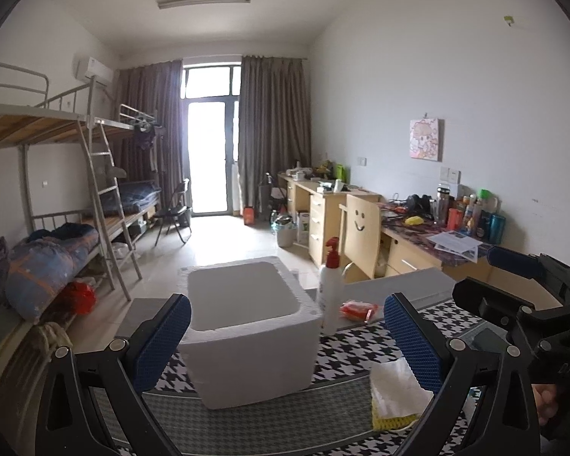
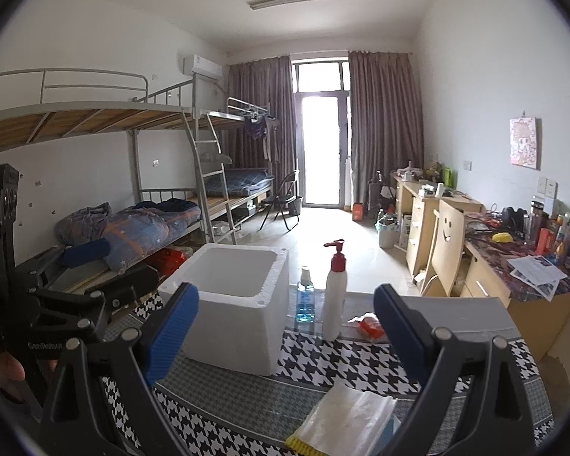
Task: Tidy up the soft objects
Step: 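Move both open grippers back toward the remaining pile on the table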
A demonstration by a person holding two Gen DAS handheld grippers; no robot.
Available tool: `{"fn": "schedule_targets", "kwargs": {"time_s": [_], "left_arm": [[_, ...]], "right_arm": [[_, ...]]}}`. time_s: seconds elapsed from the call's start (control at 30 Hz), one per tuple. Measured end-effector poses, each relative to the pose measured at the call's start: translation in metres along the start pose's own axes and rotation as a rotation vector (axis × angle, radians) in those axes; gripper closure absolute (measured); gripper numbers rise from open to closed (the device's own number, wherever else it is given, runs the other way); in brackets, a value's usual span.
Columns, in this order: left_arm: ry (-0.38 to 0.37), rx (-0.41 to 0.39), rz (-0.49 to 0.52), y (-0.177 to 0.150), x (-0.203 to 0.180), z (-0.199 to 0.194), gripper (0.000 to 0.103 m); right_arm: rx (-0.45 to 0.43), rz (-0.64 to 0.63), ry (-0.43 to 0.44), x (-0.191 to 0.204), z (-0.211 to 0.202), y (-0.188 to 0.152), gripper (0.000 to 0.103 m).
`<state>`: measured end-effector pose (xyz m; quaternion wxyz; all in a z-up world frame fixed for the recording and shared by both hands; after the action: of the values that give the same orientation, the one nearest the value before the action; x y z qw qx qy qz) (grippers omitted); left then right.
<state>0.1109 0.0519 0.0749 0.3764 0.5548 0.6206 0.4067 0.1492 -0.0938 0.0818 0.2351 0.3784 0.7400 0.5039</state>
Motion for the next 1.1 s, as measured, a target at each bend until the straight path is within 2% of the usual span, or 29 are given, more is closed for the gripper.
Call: {"fn": "schedule_targets", "kwargs": {"time_s": [0.63,1.1], "left_arm": [[-0.125,0.018,0.021,-0.010,-0.045,0.005,0.001],[-0.161,0.030,0.045,-0.023,-0.066,0.010,0.001]], "right_arm": [[-0.011,0.047,-0.117,-0.029,-0.030,-0.021,0.008],[-0.004,0.086,-0.207,-0.051,-0.046,-0.038,0.008]]}}
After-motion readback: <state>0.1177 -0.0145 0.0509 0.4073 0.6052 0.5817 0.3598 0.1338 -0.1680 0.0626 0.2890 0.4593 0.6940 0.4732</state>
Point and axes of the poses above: each gripper's, at about its wrist camera, not at the fingertips, and z roughly the way its jaws point, x to its left, y to its top, the point moved 2 cm from there along z, roughly the way its jaws point, and after that the axes turned 5 degrees about x, right-handed, at the moved point
